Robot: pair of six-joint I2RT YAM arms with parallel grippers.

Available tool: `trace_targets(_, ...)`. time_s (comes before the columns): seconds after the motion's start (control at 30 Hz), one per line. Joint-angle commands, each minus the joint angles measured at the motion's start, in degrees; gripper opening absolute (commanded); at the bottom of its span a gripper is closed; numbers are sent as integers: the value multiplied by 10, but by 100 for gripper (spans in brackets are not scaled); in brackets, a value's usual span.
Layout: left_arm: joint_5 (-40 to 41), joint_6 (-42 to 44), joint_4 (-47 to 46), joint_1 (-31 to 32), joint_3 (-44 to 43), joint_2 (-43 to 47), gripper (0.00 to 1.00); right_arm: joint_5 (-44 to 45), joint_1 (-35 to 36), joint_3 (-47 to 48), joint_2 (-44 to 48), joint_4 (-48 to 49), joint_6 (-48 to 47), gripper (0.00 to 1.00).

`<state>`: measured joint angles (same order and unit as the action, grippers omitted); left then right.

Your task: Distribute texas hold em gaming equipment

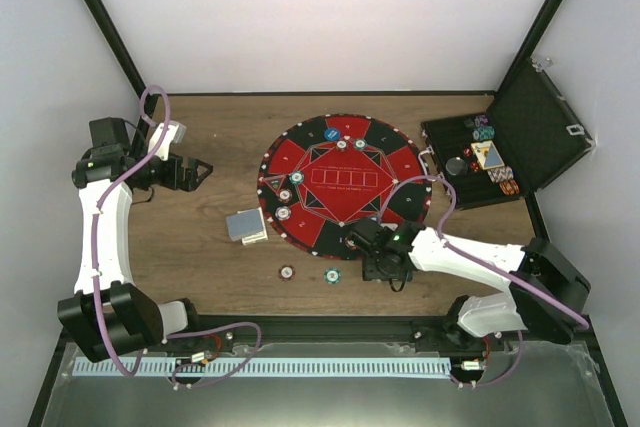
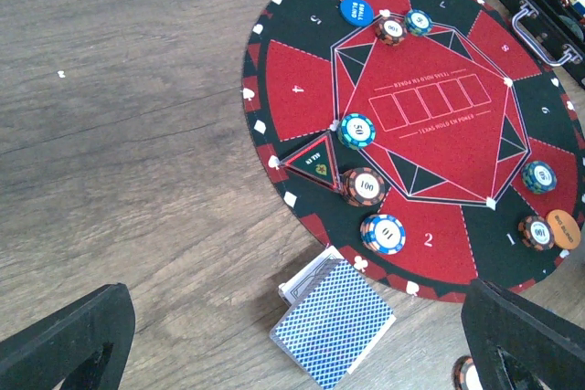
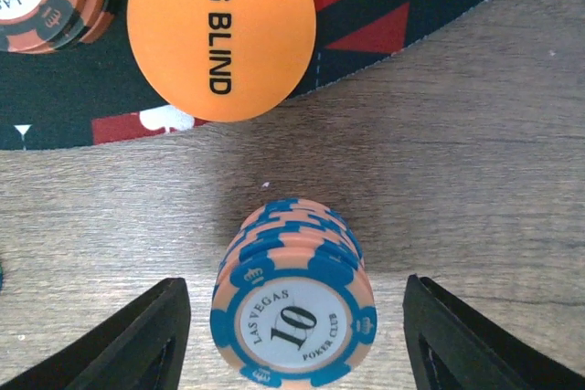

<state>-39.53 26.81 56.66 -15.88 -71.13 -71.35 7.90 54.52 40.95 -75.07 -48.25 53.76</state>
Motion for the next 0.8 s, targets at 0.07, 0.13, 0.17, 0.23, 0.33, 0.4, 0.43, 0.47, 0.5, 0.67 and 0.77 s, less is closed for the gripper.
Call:
trace_targets(0.07,-8,1,0,-3,-5,-1,100,7,3,-8,-5,18,12,62)
trace_targets(0.13,-6,0,0,-3,-4,0,100,8,3,-9,-6,20,12,59)
trace_targets(0.17,-7,0,0,-3,-4,0,100,8,3,-10,-7,20,12,57)
trace_targets(0.23,-7,0,1,-3,-4,0,100,8,3,-11,-8,23,12,55)
trace_targets(0.33,-6,0,2,-3,-4,1,100,9,3,-11,-7,23,12,50)
trace_targets(0.4,-6,1,2,-3,-4,2,100,10,3,-10,-6,22,11,46)
trace_targets(0.43,-5,1,3,-3,-4,3,100,11,3,-10,-7,22,11,44)
trace_targets(0.47,-4,2,3,-3,-3,3,100,12,3,-11,-6,22,11,43)
trace_targets(0.5,-3,1,4,-3,-3,3,100,12,3,-12,-7,21,11,41)
trace_targets(0.67,-3,2,5,-3,-3,6,100,13,2,-14,-12,24,12,36)
trace_targets(0.77,-4,2,6,-4,-3,7,100,15,3,-13,-18,20,13,31)
